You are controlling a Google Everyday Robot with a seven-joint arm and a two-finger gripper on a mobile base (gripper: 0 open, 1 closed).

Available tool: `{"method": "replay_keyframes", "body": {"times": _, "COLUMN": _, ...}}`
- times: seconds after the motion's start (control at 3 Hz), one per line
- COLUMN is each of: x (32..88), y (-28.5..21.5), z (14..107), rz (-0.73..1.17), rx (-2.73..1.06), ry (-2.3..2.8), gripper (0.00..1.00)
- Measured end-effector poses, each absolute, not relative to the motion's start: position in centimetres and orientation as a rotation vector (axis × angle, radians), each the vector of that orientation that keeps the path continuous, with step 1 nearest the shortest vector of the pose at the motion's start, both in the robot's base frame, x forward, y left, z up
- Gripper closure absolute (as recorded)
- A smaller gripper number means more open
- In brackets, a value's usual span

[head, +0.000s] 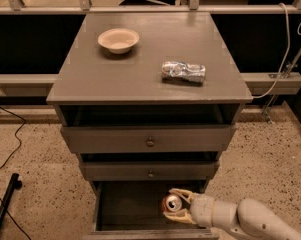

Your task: Place coke can into bottom drawer

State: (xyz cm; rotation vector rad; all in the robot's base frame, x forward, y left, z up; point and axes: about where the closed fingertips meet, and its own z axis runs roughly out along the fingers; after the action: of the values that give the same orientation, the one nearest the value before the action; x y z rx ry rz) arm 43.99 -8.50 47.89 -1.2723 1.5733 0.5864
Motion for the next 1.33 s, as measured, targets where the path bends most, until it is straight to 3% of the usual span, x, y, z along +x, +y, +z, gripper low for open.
{"method": "replay_keyframes", "body": {"times": 0.33, "x": 46.4, "y": -10.3, "z": 42.3, "rz": 0.566, "rx": -1.180, "ry": 1.561, "gripper": 1.00}}
{"method": "replay_keyframes", "body": {"times": 1.33, "x": 50.3, "y": -9.4, "z": 27.1, "rz": 0.739, "rx": -1.062, "ry": 1.757, "gripper": 1.00}}
